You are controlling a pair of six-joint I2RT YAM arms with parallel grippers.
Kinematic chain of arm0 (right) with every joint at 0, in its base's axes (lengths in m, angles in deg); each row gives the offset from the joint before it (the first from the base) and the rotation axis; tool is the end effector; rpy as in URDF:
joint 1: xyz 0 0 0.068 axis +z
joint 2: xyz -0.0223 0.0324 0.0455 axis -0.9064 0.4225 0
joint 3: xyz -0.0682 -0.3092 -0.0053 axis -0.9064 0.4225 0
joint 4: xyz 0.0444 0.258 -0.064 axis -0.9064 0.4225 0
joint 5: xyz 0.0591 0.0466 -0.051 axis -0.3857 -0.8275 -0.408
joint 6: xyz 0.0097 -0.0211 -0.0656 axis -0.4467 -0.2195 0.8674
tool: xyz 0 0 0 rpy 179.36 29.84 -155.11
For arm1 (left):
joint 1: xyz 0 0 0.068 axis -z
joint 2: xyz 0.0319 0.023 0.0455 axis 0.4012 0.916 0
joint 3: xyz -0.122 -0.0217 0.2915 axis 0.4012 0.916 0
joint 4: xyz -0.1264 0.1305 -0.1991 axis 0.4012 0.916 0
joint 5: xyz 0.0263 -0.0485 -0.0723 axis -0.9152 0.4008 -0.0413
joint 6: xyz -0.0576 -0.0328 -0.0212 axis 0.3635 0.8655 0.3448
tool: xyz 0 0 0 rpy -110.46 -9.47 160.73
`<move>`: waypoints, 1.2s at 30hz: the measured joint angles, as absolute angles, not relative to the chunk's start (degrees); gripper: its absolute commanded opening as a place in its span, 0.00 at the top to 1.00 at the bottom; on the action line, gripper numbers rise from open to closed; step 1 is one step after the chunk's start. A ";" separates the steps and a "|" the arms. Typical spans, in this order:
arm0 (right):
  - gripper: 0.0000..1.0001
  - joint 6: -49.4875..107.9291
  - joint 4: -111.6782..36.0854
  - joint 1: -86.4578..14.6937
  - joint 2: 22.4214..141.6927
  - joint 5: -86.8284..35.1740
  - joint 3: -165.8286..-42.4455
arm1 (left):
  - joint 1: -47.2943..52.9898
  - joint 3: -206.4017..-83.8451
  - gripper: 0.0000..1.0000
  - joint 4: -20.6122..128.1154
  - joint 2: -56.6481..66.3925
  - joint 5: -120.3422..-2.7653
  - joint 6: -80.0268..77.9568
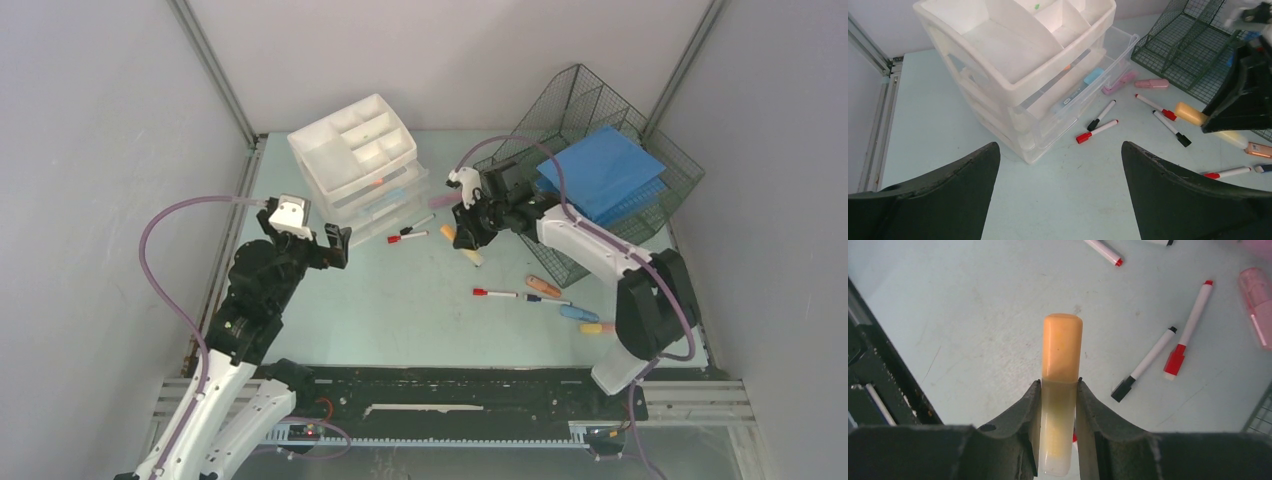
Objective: Organize the desk
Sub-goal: Pick up the stationery from the center of the board, then place the stationery in the drawer.
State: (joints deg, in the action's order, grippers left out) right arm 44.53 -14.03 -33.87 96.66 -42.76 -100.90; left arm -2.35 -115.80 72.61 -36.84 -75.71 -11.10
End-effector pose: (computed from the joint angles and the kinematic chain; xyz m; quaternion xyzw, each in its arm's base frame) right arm 0.3232 0.2227 0.2833 -0.3812 0.8311 0.2639 0.3071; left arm 0.1258 -0.0428 0.3674 0.0957 0.7461 -0.0922 0.6524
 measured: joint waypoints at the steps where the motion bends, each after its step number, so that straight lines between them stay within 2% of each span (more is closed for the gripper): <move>1: 1.00 45.51 -13.14 -33.87 95.32 -42.94 -100.90 | -2.40 -115.80 0.00 72.61 -36.95 -75.73 -11.10; 12: 1.00 59.87 -3.26 -33.87 83.65 -45.39 -102.87 | -2.42 -115.80 0.00 72.39 -37.87 -77.10 -11.10; 25: 1.00 74.80 11.72 -33.04 86.97 -46.85 -124.01 | -2.46 -115.80 0.00 72.19 -39.07 -78.81 -11.16; 36: 1.00 87.76 16.26 -25.52 95.06 -35.20 -140.49 | -2.48 -114.67 0.00 71.32 -40.62 -80.84 -11.36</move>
